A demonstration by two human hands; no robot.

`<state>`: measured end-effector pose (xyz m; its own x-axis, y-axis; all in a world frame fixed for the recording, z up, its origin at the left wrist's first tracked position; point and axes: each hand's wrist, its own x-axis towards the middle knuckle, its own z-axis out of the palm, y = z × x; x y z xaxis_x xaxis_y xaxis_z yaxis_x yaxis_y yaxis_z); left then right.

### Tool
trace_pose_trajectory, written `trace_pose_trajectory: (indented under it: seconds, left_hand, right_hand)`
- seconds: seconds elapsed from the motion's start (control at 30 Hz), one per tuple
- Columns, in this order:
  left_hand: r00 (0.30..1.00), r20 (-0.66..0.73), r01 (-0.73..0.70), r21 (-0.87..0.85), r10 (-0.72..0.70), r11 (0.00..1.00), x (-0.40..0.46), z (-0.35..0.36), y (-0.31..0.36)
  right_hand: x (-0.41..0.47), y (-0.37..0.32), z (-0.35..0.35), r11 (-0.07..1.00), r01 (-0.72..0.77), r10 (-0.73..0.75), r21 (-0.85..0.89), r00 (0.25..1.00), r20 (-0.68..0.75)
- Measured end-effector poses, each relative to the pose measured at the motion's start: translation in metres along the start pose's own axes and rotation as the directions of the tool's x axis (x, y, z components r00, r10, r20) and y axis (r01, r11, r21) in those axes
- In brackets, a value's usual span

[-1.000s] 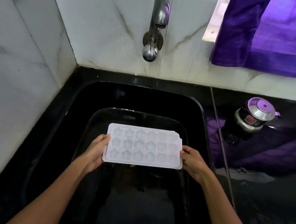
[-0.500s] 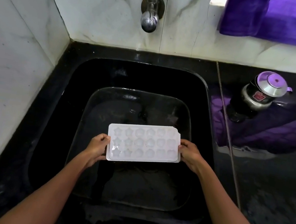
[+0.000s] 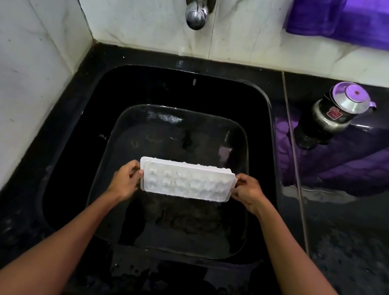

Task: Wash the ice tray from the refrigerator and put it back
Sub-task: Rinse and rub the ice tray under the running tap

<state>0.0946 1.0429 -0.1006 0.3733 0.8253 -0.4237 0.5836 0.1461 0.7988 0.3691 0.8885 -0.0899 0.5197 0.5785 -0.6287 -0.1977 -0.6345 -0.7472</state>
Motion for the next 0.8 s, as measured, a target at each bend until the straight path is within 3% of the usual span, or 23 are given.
trace_pose_trajectory:
  seconds: [0.3,0.53,0.67,0.8]
  left_hand:
    - [0.986,0.01,-0.166,-0.086,0.167,0.982,-0.02,-0.013,0.02]
    - [0.925,-0.098,-0.377,-0.124,0.366,0.918,-0.044,-0.036,0.062]
    - [0.856,-0.2,-0.509,-0.156,0.477,0.847,-0.072,-0.044,0.09]
    - [0.781,-0.328,-0.613,-0.24,0.532,0.752,-0.099,-0.047,0.111]
  right_hand:
    - [-0.023,-0.015,-0.014,0.971,0.233,-0.235,-0.051,0.971,-0.04]
    - [-0.064,-0.054,-0.031,0.889,0.457,-0.456,0.034,0.889,-0.033]
    - [-0.09,-0.073,-0.042,0.788,0.608,-0.604,0.09,0.794,-0.076]
    - [-0.111,-0.082,-0.057,0.6,0.799,-0.778,0.043,0.595,-0.201]
